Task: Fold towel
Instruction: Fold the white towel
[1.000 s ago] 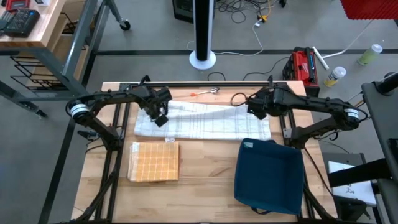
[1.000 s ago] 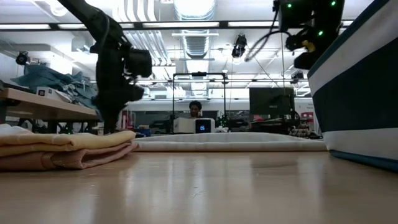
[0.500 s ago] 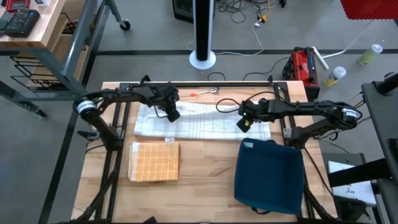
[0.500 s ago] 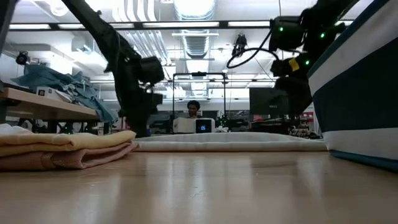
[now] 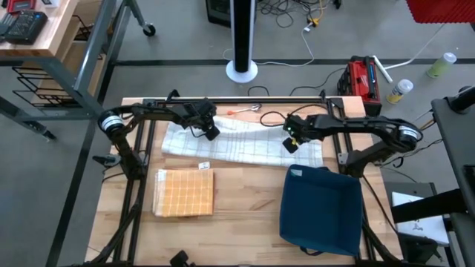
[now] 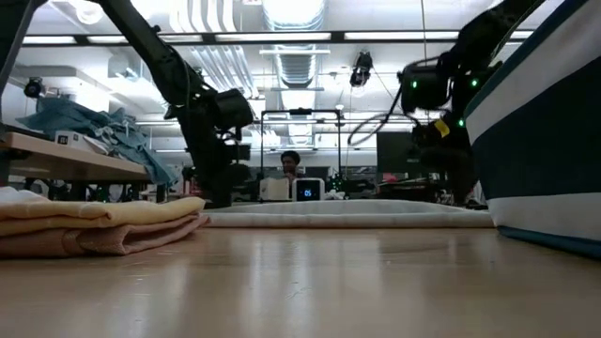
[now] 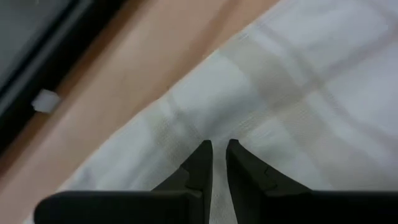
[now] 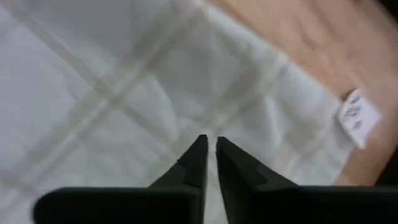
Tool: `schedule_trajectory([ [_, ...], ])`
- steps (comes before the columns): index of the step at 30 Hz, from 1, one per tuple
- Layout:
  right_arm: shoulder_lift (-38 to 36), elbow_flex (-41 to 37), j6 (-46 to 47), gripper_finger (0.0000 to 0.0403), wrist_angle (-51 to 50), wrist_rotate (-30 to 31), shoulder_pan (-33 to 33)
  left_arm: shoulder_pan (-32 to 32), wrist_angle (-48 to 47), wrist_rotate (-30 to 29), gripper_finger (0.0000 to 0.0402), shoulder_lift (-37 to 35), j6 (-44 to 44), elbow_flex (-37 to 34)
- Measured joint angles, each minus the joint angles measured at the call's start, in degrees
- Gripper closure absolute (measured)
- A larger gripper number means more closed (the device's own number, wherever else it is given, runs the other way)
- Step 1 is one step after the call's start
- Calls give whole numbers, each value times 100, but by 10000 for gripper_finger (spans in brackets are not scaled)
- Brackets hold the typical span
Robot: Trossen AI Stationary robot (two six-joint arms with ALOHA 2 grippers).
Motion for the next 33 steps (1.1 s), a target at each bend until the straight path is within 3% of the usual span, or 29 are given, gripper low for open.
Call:
schedule_trajectory([
  [5,634,6,-22,397,17,-270,2,165,-490,-141,366,-76,-23,27],
  [8,928,8,-148,396,-90,-395,-4,294,-984,-614,366,-76,-72,-20],
  [11,1035,39,-157,401,-242,-371,-2,420,-1346,-1097,366,-90,-232,-96],
  [14,974,28,-131,401,-303,-369,4,470,-1514,-1122,366,-111,-315,-105],
  [21,251,17,-74,402,-423,-294,11,334,-1375,-153,366,-465,-355,-27],
  [25,-151,19,22,403,-376,235,-33,257,-748,707,366,-640,-86,-28],
  [33,53,19,103,403,-6,88,-312,244,11,1567,366,-377,87,-41],
])
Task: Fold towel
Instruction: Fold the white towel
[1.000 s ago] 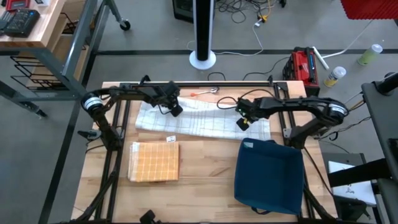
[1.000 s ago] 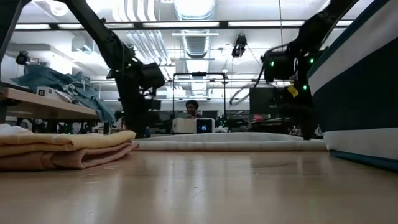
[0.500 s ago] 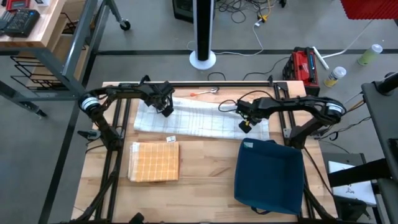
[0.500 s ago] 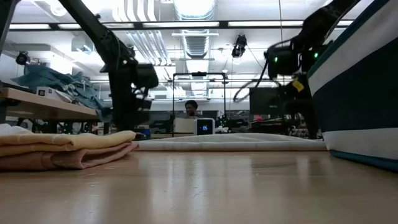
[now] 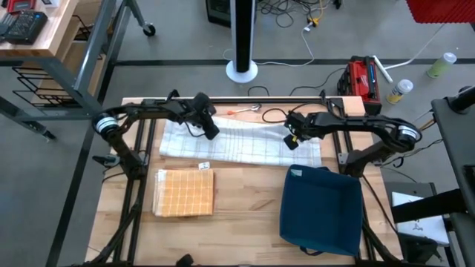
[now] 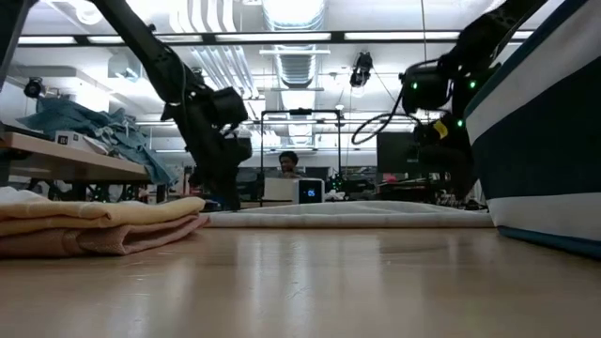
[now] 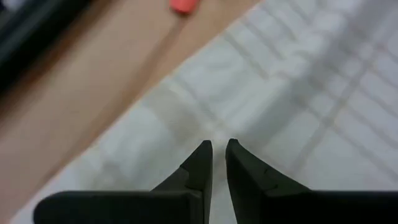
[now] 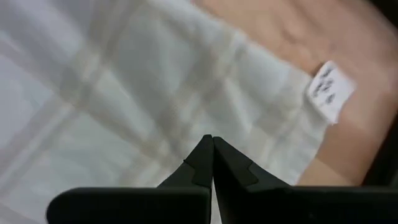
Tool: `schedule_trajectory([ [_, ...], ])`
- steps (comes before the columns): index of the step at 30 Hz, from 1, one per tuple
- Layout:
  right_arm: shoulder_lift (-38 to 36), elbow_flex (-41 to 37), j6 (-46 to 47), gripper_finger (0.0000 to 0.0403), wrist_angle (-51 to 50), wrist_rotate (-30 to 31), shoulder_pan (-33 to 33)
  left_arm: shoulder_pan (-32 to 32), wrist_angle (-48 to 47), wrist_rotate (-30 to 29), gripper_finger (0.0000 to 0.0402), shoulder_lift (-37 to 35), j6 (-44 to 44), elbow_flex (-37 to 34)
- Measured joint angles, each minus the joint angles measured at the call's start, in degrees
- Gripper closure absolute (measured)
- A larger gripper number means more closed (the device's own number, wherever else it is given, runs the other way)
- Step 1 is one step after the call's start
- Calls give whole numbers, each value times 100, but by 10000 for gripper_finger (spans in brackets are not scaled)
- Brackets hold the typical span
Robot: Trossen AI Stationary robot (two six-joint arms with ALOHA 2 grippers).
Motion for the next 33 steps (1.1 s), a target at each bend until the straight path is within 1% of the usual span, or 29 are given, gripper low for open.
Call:
schedule_trajectory([
  [5,544,-3,-122,403,-49,-92,-5,-69,-254,772,366,291,-34,-31],
  [8,867,-4,-368,403,-184,-569,-5,-84,-778,1054,366,344,25,-17],
  [11,1006,33,-596,403,-358,-808,24,-101,-1425,1148,366,301,197,0],
  [13,985,33,-631,403,-460,-843,68,-115,-1697,1169,366,230,235,-9],
  [18,506,-4,-627,403,-777,-933,69,-110,-1817,996,366,-51,223,1],
  [22,-95,149,-578,403,-909,-761,75,-123,-1426,1007,366,-273,242,141],
  [26,-635,265,-346,403,-719,-544,69,-123,-393,1051,366,-291,214,146],
  [29,-893,267,-205,403,-553,-483,72,-138,255,1164,366,-158,130,151],
  [31,-1003,267,-32,403,-502,-471,74,-162,405,1138,366,-13,55,151],
  [33,-1047,267,67,403,-457,-430,74,-175,465,992,371,123,46,151],
])
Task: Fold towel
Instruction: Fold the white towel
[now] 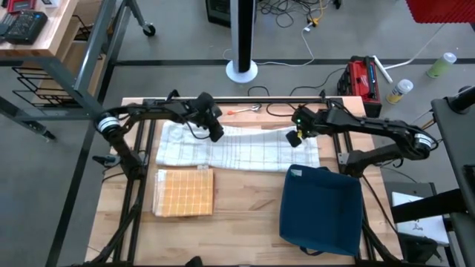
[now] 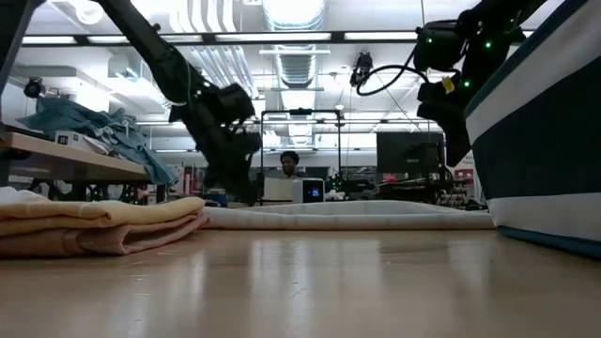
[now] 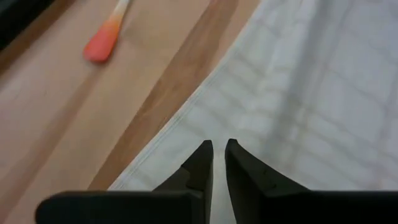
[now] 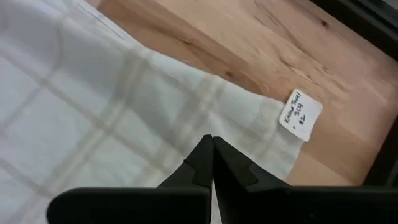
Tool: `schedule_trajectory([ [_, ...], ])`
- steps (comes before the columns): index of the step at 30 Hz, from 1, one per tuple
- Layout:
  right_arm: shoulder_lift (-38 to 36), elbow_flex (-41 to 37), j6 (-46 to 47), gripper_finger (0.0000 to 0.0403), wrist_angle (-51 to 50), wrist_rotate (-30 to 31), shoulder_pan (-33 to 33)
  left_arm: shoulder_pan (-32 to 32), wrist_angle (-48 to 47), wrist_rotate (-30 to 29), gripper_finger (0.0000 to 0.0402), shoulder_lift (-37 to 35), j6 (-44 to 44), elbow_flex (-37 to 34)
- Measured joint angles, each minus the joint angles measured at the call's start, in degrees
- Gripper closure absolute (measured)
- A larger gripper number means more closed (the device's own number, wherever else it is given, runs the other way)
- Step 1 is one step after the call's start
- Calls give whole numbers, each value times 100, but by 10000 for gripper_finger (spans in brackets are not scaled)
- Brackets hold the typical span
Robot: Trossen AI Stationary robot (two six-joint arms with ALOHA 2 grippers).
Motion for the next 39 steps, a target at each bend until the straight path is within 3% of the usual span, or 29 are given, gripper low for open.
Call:
schedule_trajectory([
  [4,18,0,12,403,51,-3,24,-31,-370,-113,393,289,18,-5],
  [10,284,0,20,403,76,3,22,-114,-1382,867,390,371,515,-11],
  [18,1186,0,3,403,431,7,-2,-143,-2162,863,400,-158,735,82],
  [21,1373,-2,5,403,432,41,-4,-145,-2591,261,397,-545,914,81],
  [26,1392,-2,151,403,432,285,-2,-105,-3217,-1737,384,-1212,673,-80],
  [28,1322,-2,211,401,406,382,-23,-54,-3322,-2281,377,-1467,442,-191],
  [36,1123,-2,149,359,419,465,-52,453,-3378,-3523,330,-2173,-485,-858],
  [39,1107,-2,147,337,448,465,-52,683,-3268,-3564,316,-2187,-609,-993],
])
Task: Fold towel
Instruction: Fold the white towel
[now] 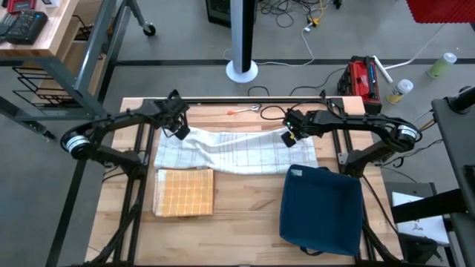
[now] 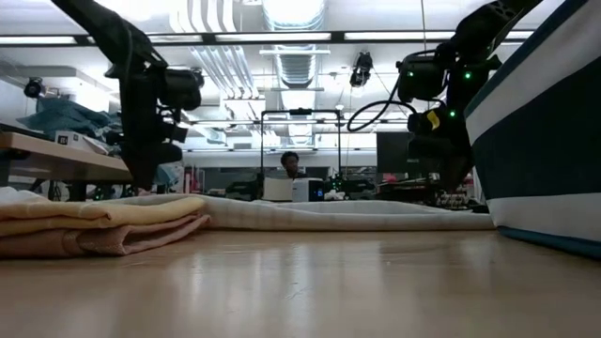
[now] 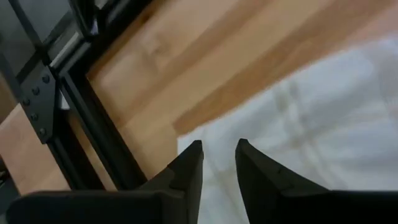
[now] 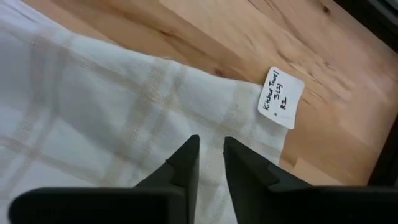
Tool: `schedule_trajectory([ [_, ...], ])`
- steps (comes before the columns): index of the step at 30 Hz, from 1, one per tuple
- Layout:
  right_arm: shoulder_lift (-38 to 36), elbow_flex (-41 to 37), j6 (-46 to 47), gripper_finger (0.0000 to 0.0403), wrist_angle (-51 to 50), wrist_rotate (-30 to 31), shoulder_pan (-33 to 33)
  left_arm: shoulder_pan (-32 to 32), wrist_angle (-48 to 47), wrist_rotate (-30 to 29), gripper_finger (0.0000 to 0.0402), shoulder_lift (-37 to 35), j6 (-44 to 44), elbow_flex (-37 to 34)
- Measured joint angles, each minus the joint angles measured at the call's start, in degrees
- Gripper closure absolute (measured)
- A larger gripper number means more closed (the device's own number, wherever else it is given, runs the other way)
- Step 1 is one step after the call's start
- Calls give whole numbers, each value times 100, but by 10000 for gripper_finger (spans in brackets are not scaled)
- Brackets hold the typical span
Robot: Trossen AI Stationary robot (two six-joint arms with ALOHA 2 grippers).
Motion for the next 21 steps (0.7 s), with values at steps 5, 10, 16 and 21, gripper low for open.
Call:
schedule_trajectory([
  [5,-1,0,0,306,2,-11,0,128,35,13,304,267,-109,94],
  [10,-1,0,0,281,4,-40,0,315,-121,-43,302,630,-283,88],
  [16,-1,0,0,263,5,-63,0,335,-217,-457,316,1150,-375,122],
  [21,-3,0,0,256,5,-63,0,333,-195,-261,342,1449,-201,132],
])
